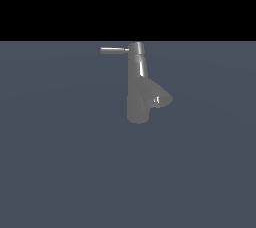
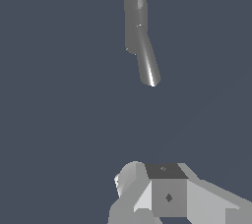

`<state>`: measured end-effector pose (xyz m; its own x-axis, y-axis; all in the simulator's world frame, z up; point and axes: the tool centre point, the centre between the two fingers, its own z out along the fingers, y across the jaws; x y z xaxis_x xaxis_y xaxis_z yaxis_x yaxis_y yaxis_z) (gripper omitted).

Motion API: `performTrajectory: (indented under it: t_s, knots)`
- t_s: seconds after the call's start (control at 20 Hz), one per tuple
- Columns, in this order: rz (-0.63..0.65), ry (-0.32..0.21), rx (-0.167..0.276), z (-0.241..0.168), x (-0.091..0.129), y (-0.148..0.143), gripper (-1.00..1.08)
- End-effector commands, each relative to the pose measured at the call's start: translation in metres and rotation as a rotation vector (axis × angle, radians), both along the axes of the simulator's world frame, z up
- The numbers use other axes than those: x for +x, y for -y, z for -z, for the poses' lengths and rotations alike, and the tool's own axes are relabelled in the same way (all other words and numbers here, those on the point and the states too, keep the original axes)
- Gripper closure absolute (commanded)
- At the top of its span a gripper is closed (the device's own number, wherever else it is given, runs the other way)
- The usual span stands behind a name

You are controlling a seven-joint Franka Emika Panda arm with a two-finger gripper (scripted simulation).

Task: Turn on the faucet by rotating a designated handle.

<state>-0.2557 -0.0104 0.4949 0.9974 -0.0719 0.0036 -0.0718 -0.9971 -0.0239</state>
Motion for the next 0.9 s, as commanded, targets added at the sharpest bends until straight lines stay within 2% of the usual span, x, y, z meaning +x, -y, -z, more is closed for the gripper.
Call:
performTrajectory:
  t_s: [0.0, 0.45, 0.85]
  knots:
    - [0.0, 0.0, 0.0, 0.0, 0.0, 0.0, 1.08]
    - [0.047, -0.004, -0.016, 0.0, 0.013, -0.001, 1.08]
    - [0.165, -0.01, -0.054, 0.003, 0.046, -0.005, 1.08]
